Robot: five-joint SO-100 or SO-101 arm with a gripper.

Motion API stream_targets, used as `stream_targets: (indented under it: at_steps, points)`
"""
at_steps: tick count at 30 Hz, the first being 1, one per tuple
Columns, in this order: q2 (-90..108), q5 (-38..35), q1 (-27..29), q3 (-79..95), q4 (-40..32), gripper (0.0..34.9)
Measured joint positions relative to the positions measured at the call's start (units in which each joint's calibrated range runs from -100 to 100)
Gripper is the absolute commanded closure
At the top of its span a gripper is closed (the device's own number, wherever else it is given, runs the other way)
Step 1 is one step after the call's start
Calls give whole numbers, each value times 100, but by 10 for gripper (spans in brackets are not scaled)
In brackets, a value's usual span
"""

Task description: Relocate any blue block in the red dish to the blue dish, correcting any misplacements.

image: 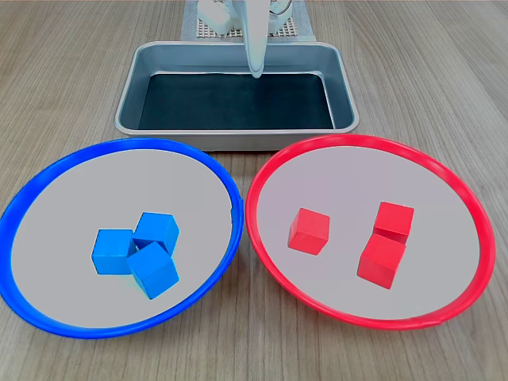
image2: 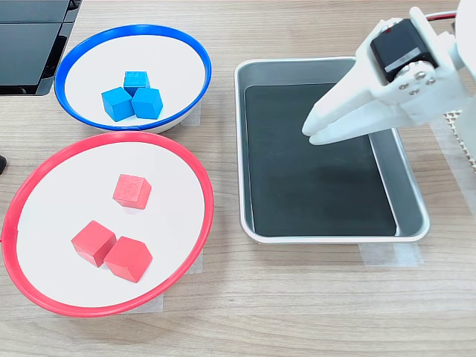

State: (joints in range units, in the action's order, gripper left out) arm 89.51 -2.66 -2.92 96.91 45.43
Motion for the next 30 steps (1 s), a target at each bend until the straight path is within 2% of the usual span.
stream_targets:
  at_steps: [11, 30]
  points:
    - [895, 78, 53, 181, 620, 349]
    - [938, 78, 53, 181, 644, 349]
